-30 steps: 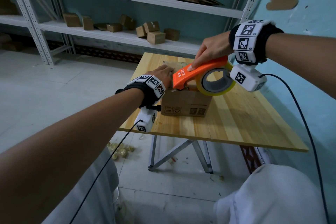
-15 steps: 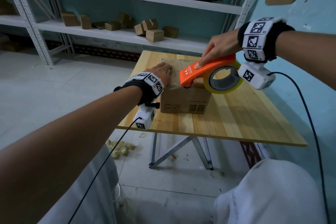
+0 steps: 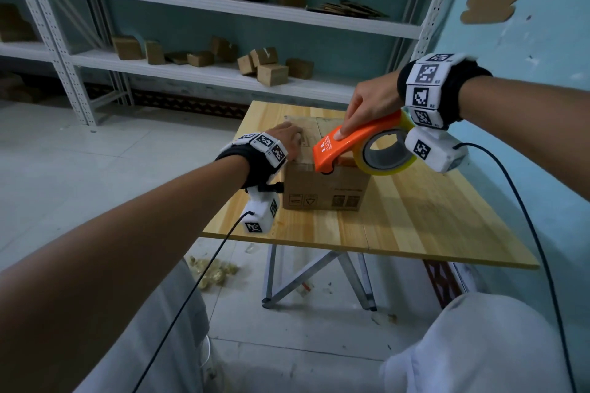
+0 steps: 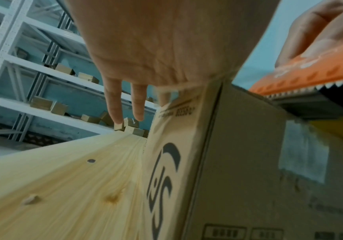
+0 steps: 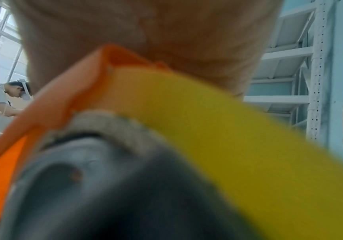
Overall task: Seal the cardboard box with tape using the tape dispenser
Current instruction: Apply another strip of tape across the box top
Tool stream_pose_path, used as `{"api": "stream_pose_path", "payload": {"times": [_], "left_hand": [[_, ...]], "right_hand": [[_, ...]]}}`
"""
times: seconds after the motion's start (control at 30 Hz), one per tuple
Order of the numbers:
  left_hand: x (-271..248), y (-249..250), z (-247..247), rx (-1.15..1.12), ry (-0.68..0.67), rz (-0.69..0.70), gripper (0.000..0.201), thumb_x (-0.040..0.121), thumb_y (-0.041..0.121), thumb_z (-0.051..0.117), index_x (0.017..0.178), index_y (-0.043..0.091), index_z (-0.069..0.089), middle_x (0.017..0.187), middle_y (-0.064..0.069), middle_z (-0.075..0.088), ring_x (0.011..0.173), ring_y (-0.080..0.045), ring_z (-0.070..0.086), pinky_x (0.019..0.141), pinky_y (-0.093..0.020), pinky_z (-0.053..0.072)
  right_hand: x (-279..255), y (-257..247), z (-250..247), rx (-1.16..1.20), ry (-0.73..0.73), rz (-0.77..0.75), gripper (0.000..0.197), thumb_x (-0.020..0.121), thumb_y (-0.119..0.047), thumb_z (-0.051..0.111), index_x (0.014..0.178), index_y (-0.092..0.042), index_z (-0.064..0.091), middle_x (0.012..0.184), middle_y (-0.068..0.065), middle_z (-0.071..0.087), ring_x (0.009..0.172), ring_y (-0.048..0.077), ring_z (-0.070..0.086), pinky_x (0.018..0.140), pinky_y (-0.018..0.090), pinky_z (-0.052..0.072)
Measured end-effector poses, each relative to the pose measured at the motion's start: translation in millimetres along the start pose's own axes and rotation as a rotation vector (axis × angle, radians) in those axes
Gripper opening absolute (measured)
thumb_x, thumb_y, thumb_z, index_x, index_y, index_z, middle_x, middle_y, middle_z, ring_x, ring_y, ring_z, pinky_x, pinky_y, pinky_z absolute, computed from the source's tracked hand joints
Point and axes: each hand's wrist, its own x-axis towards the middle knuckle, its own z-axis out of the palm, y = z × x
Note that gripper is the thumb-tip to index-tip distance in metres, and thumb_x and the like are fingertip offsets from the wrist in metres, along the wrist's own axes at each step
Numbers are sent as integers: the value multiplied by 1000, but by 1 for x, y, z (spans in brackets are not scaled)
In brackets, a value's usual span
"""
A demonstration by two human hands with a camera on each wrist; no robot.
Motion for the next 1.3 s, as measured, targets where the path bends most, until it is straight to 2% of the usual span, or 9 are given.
{"api": "stream_pose_path", "payload": {"times": [0.1, 0.27, 0.37, 0.5, 0.73, 0.8, 0.97, 1.13, 1.3], "left_hand": [[3, 4, -7, -43, -62, -53, 44, 105, 22, 24, 145, 8, 35, 154, -10, 30, 140, -24, 28, 106, -26, 21], [-3, 24, -18, -32, -71, -118, 45, 106, 22, 22, 148, 7, 28, 157, -11, 22, 143, -25, 21, 108, -28, 15], [-5, 20, -3, 12, -61, -53, 45, 104, 29, 21, 147, 14, 29, 158, -6, 18, 145, -22, 16, 115, -39, 15], [-6, 12, 11, 116, -104, 16, 47, 104, 25, 20, 149, 12, 20, 160, -3, 9, 147, -22, -4, 118, -47, 10], [-18, 6, -5, 358, -156, 97, 49, 104, 24, 27, 150, 12, 18, 159, -2, 9, 147, -21, -4, 117, -48, 10], [-17, 4, -9, 315, -161, 83, 49, 104, 28, 27, 150, 14, 18, 159, -2, 10, 147, -20, 1, 118, -46, 11], [-12, 2, -10, -36, -67, -58, 46, 103, 34, 21, 146, 20, 34, 157, -4, 24, 143, -23, 24, 114, -36, 18], [-12, -4, 1, -92, -57, -87, 45, 104, 35, 20, 148, 26, 28, 159, 4, 13, 144, -25, 22, 117, -39, 17], [-9, -9, 2, 217, -139, 59, 47, 104, 29, 21, 150, 16, 20, 160, 0, 7, 147, -19, 1, 114, -46, 17]], "right_hand": [[-1, 1, 0, 7, 1, -15, 53, 71, -70, 68, 93, -23, 78, 82, -2, 77, 76, 18, 71, 85, 37, 58], [-1, 0, -1, 16, -5, -25, 52, 73, -67, 69, 93, -20, 78, 80, -1, 76, 66, 14, 68, 82, 35, 57], [-1, -1, 0, 16, 1, -23, 52, 73, -67, 69, 94, -20, 78, 82, 2, 76, 67, 15, 67, 83, 36, 57], [-1, -6, 0, 8, 7, -18, 55, 69, -71, 69, 91, -21, 78, 80, 0, 76, 71, 16, 68, 85, 38, 57], [-5, -23, 4, -29, 31, -18, 55, 72, -71, 67, 93, -21, 78, 86, 0, 76, 81, 18, 70, 87, 37, 57], [-6, -28, 4, -22, 35, -26, 53, 73, -70, 68, 91, -21, 79, 85, 1, 76, 78, 18, 70, 85, 36, 57], [-11, -35, 2, -10, 35, -36, 49, 77, -64, 68, 87, -17, 79, 73, -1, 73, 62, 12, 63, 70, 28, 53], [-10, -33, 2, 9, 20, -37, 51, 76, -65, 68, 91, -17, 79, 80, 3, 76, 63, 14, 65, 74, 30, 55], [-7, -33, 2, -14, 11, -41, 54, 76, -67, 67, 97, -18, 78, 89, 3, 77, 70, 15, 67, 78, 32, 56]]}}
